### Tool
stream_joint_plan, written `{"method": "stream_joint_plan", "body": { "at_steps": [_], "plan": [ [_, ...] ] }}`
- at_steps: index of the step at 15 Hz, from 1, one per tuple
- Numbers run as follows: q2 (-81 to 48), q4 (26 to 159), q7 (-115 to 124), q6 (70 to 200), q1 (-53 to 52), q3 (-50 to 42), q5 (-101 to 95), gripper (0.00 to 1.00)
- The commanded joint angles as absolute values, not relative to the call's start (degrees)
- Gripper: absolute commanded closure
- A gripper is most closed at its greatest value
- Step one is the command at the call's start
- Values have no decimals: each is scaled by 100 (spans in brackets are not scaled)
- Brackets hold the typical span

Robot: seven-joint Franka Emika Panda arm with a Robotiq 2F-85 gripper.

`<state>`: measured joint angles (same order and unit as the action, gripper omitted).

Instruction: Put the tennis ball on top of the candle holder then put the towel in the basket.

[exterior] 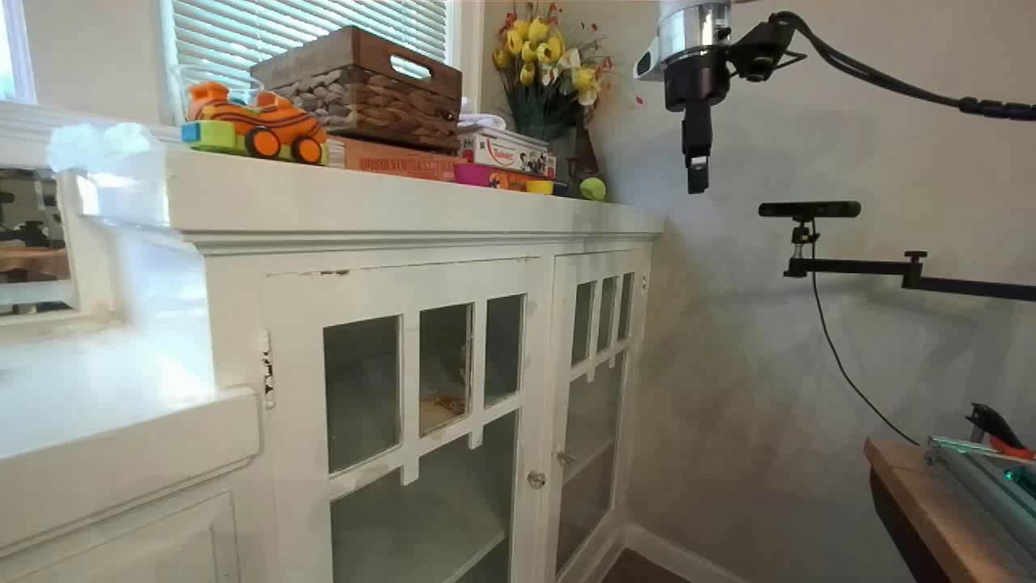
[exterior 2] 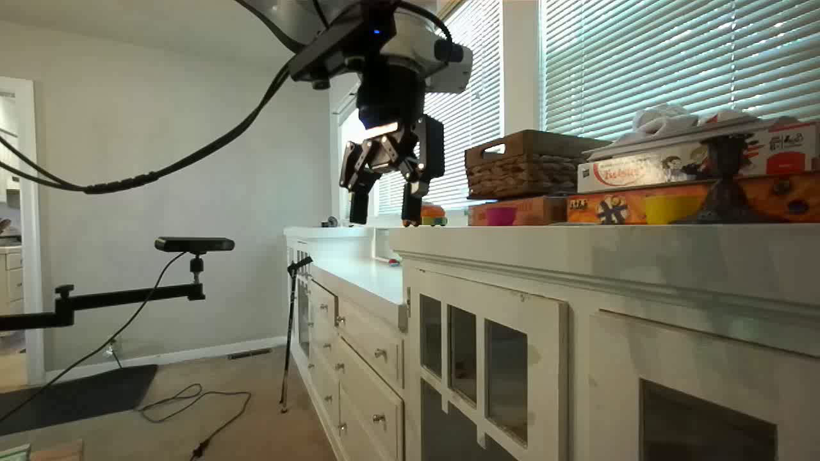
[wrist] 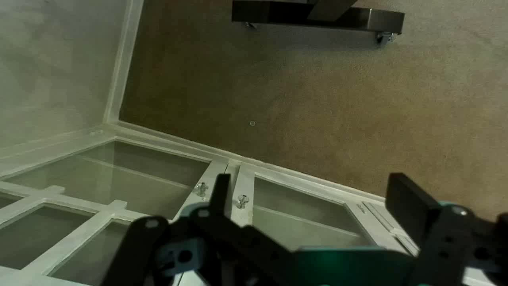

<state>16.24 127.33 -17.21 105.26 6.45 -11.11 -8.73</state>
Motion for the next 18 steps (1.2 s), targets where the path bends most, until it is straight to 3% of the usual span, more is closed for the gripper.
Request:
{"method": "stream_joint_plan", "body": {
  "at_steps": [1,9,18],
  "plan": [
    [1620,12724,-1728,10516,672,-1085,-865,0],
    [1441,12511,-1407,10659,943,-1260,-1036,0],
    [374,11168,-744,11543,1666,-1885,-879,0]
  ]
}}
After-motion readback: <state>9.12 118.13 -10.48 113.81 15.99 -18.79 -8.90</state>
